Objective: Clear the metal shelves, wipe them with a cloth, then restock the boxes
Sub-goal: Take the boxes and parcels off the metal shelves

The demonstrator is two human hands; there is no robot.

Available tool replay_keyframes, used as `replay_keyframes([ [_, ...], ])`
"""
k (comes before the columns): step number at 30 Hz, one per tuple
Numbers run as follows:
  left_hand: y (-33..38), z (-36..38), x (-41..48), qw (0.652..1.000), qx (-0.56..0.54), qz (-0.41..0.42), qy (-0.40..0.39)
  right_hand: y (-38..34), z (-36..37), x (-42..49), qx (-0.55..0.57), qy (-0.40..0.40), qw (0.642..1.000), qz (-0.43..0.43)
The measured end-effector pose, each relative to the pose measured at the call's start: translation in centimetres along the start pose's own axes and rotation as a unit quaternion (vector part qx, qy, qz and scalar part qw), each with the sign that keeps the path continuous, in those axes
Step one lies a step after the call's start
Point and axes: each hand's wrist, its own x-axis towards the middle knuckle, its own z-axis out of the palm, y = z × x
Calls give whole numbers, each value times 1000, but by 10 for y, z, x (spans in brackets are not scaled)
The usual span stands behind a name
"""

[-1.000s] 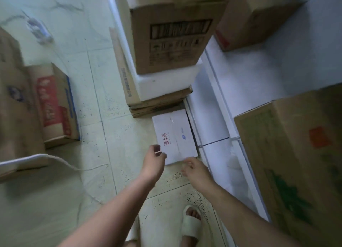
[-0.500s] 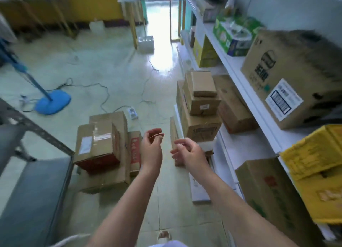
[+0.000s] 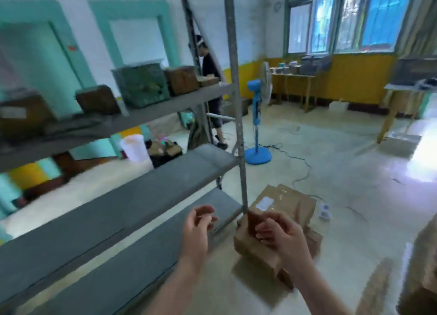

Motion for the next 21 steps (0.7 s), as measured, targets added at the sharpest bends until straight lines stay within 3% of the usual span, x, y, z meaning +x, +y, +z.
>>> replay_keyframes([
  [7, 51, -178, 1, 988, 50, 63, 134, -38, 153, -13, -28, -211, 976, -48],
  [16, 95, -397, -33, 957, 87, 125, 247, -51, 364, -87, -54, -360, 927, -93],
  [21, 124, -507, -24, 944, 165, 152, 242, -51, 454, -120, -68, -391, 912, -102],
])
